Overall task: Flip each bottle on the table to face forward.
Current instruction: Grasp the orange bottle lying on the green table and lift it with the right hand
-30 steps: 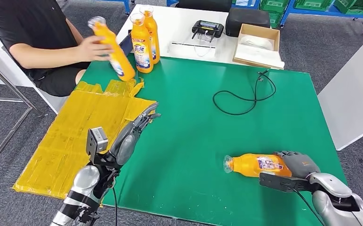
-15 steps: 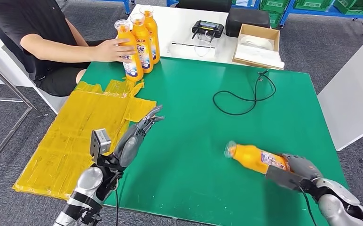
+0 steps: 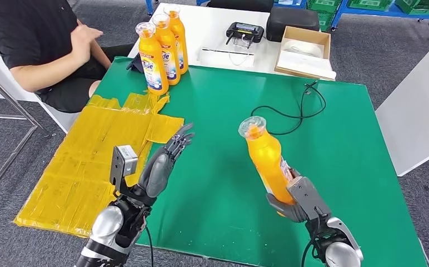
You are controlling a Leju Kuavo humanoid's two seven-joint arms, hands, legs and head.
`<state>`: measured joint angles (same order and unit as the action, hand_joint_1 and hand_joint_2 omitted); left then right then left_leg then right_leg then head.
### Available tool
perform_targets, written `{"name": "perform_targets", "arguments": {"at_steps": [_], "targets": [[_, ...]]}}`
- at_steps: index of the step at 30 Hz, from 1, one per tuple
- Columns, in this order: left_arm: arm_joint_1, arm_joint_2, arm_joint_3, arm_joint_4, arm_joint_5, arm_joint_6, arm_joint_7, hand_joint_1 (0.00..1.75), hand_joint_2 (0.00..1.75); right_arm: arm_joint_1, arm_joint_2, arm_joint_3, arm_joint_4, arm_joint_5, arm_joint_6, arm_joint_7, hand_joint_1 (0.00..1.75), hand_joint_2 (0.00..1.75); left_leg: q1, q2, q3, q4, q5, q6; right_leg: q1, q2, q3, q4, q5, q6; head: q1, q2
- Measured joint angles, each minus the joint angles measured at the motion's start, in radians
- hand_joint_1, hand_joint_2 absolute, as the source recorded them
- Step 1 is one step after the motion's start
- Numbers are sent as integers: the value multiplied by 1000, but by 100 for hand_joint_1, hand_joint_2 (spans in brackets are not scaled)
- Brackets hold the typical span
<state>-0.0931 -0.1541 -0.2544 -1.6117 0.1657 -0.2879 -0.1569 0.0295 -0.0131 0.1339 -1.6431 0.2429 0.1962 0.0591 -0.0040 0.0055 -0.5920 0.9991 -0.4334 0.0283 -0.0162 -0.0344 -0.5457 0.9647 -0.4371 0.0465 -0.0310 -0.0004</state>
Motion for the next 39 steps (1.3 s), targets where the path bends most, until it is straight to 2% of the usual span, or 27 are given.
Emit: {"name": "perform_targets", "arguments": {"at_steps": [5, 9, 14, 27, 39], "targets": [[8, -22, 2, -26, 53, 5, 29, 0, 0, 17, 49, 55, -77, 102, -10, -14, 175, 175, -1, -1, -1, 0, 0, 0, -1, -1, -1, 0, 0, 0, 0, 0], [25, -31, 2, -35, 99, -1, 59, 0, 175, 39, 73, 135, -107, 124, -22, 5, 175, 175, -1, -2, -2, 0, 0, 0, -1, -1, -2, 0, -1, 0, 0, 0], [71, -32, 1, -7, 129, -26, 46, 0, 175, 84, 77, 223, -93, 123, -59, -16, 175, 175, -1, -2, -5, 0, 0, 0, -1, -1, -5, 0, -1, 0, 0, 0], [108, -31, -24, 8, 145, -45, 39, 0, 175, 104, 57, 389, -72, 126, -90, -10, 175, 175, -1, -3, -6, 0, 0, 0, -1, -2, -6, 0, -1, 0, 0, 0], [158, -16, -40, -25, 177, -81, 11, 0, 175, 103, -21, 454, -70, 122, -127, -33, 175, 175, -2, -3, -6, 0, 0, 0, -1, -2, -6, 0, -1, 0, 0, 0]]}}
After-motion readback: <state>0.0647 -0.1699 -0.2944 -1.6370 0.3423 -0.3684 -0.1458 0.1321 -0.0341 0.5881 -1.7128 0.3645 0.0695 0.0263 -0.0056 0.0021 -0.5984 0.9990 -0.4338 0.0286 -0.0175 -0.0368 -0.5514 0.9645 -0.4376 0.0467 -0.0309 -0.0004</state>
